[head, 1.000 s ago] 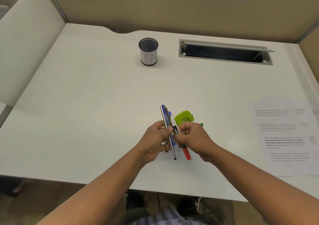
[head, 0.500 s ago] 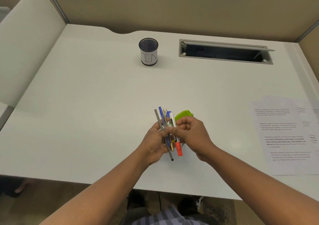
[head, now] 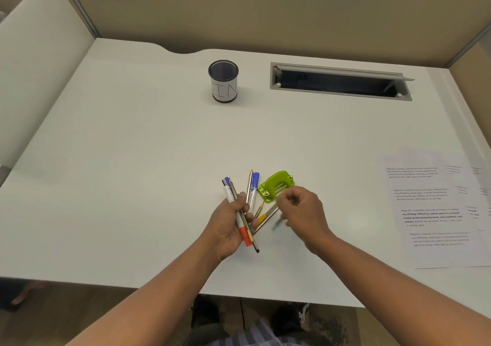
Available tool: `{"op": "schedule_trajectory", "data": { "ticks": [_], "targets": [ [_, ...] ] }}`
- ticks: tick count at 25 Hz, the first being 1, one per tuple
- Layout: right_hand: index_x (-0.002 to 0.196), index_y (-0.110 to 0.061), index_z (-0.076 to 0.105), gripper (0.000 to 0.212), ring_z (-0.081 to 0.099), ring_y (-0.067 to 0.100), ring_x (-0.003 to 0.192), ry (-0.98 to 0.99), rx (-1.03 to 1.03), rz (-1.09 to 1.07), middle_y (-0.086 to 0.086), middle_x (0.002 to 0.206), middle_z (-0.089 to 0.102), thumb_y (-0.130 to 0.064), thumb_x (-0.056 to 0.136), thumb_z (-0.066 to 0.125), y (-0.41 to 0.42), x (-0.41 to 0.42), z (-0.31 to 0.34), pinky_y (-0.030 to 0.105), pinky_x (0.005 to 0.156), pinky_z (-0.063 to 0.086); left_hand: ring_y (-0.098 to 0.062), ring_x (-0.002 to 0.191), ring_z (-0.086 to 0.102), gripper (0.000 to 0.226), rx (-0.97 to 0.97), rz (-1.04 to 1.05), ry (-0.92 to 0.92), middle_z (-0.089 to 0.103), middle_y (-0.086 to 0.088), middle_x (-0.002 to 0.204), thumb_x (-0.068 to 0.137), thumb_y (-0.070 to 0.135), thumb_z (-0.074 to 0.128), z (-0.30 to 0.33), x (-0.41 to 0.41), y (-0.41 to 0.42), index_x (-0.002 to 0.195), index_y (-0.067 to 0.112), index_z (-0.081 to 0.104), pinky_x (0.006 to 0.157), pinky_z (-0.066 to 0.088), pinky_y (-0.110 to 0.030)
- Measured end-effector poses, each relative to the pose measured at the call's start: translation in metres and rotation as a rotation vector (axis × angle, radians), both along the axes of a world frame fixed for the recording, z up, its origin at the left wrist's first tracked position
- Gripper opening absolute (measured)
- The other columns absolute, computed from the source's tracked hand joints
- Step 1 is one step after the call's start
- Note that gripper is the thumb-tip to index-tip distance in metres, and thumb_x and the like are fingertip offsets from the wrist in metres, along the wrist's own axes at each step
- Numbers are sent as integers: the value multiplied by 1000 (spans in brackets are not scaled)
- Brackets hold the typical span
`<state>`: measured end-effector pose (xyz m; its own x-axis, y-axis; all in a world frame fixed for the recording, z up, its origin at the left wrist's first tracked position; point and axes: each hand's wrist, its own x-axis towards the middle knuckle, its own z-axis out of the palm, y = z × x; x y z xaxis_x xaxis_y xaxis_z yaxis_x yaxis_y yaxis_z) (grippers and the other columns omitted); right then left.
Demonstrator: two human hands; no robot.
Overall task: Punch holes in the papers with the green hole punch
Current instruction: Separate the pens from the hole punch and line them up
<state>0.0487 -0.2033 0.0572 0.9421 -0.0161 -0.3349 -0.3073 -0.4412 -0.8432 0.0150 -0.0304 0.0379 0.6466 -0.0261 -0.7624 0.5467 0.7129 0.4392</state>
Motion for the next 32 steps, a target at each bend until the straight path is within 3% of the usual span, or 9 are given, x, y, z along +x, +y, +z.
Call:
{"op": "schedule_trajectory", "data": {
  "ticks": [1,3,7,11,15,18,22,28,32],
  "targets": [
    [76,-22,66,6,70,27,74,45,-87,-45,0,73,70,-27,80,67,-10,3,-9,50,69,61,-15,54,54,14,9,14,13,55,-2,67,96,23,67,-2,-2,3,99,14,56,54,54,-33],
    [80,-18,60,25,72,26,74,195,-254,-57,2,78,71,-42,79,69,-25,8,-22,47,71,61,-15,53,53,15,12,29,19,55,-2,66,96,23,68,-4,-4,8,95,15,55,50,52,-31],
    [73,-14,64,69,69,16,48,309,-567,98,0,58,70,-82,74,52,-27,19,-33,28,55,52,-14,54,53,15,16,36,10,56,-2,66,97,23,67,-6,-8,13,96,16,55,50,52,-31],
    [80,-15,66,83,71,22,67,263,-699,210,2,71,72,-93,66,42,-18,36,-37,32,66,57,-14,55,53,14,36,39,16,57,-2,67,97,23,67,-6,-11,15,98,16,55,51,53,-31],
    [75,-18,64,56,69,16,51,282,-659,199,-1,56,70,-72,66,57,-22,41,-35,27,57,53,-15,55,54,13,43,37,36,58,-2,68,96,23,68,-8,-14,19,98,15,57,51,53,-31],
    [76,-17,61,38,69,20,59,281,-682,183,1,65,70,-54,65,62,-33,47,-34,26,53,47,-15,56,55,12,35,31,50,58,-2,69,96,23,68,-10,-15,20,98,15,59,52,53,-31],
    [77,-18,52,34,62,22,71,284,-730,199,2,80,63,-47,72,69,-44,53,-34,27,50,38,-16,57,55,11,39,27,60,58,-3,70,97,22,68,-9,-13,18,100,15,60,52,53,-31],
    [77,-16,52,26,54,15,63,255,-731,246,1,76,59,-35,81,68,-50,51,-45,27,48,33,-16,57,55,9,44,18,74,58,-3,69,97,22,67,-9,-12,12,99,16,61,53,53,-31],
    [76,-16,52,26,53,14,62,249,-762,284,0,76,58,-35,75,70,-49,48,-40,27,48,32,-16,56,56,10,50,16,81,59,-3,69,97,22,68,-9,-12,11,100,15,62,53,54,-32]
  ]
}}
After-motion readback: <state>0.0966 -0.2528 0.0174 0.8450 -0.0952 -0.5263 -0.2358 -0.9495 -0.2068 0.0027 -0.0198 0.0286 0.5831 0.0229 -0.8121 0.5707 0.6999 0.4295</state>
